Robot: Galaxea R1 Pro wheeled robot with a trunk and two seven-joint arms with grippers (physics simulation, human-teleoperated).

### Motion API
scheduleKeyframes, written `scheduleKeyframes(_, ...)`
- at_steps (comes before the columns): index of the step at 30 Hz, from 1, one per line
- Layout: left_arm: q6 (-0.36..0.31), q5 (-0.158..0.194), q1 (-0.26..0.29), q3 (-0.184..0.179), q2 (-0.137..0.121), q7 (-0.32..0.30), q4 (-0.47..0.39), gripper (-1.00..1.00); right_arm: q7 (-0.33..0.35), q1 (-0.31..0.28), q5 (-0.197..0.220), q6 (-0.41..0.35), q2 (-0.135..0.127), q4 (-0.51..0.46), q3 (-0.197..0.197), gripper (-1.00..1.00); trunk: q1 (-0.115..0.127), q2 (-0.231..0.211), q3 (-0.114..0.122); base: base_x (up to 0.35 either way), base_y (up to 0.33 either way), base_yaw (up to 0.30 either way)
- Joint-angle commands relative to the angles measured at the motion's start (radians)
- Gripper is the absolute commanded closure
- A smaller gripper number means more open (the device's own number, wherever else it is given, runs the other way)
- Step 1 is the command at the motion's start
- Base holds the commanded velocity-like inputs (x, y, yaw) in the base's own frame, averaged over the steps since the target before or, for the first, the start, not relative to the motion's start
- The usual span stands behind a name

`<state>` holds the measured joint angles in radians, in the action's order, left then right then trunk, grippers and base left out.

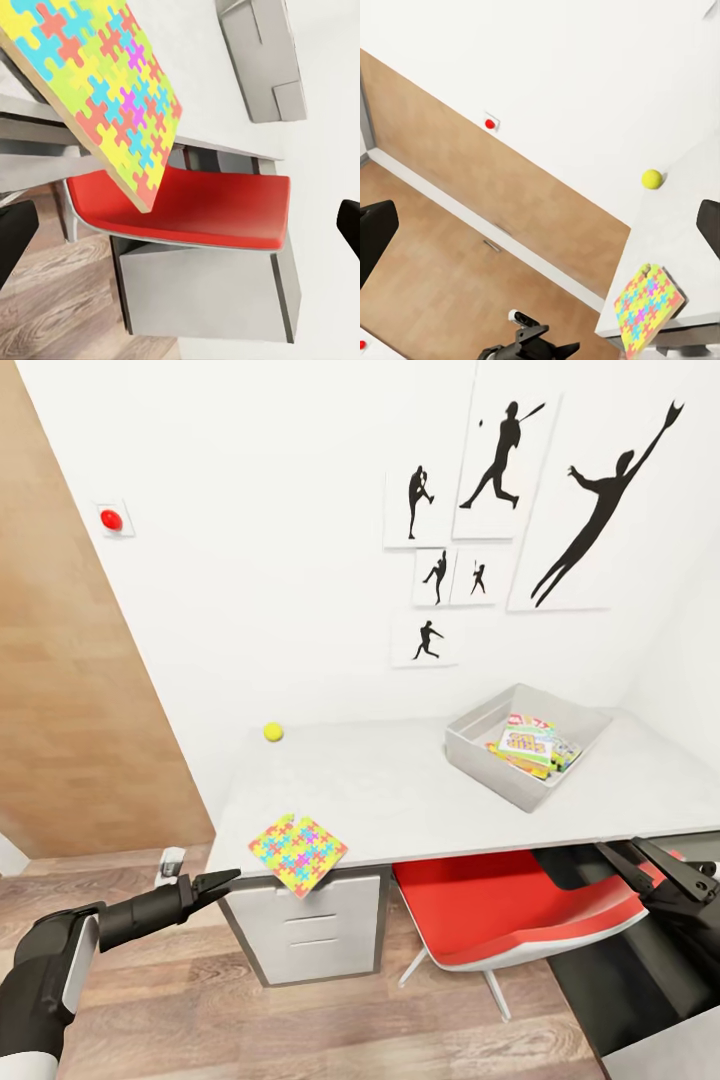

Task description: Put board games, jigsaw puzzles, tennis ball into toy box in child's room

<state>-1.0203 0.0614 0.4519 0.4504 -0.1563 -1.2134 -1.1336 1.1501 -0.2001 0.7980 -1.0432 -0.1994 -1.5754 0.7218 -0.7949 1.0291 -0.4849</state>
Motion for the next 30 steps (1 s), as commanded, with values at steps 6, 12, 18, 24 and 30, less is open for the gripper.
scheduleKeyframes(6,-0.009,0.005,0.001,0.002,0.000,0.047,0.000,-1.00,0.003,-0.001,0.000,-0.004,0.000,0.001,0.001,-1.00,-0.023,0.043,-0.020,0.000,0.000,0.000)
scheduleKeyframes(12,-0.009,0.007,0.001,0.002,0.001,0.059,0.000,-1.00,0.003,-0.001,0.000,-0.004,0.000,0.002,0.001,-1.00,-0.046,0.085,-0.039,0.000,0.000,0.000)
scheduleKeyframes(18,-0.009,0.007,0.001,0.002,0.001,0.062,0.000,-1.00,0.003,-0.001,0.000,-0.004,0.000,0.002,0.001,-1.00,-0.069,0.127,-0.057,0.000,0.000,0.000)
scheduleKeyframes(24,-0.010,0.009,0.001,0.002,0.001,0.062,0.000,-1.00,0.003,-0.001,0.000,-0.004,0.000,0.002,0.001,-1.00,-0.092,0.169,-0.076,0.000,0.000,0.000)
scheduleKeyframes(30,-0.010,0.010,0.001,0.001,0.001,0.059,0.000,-1.00,0.003,-0.001,0.000,-0.004,0.000,0.002,0.001,-1.00,-0.115,0.211,-0.095,0.000,0.000,0.000)
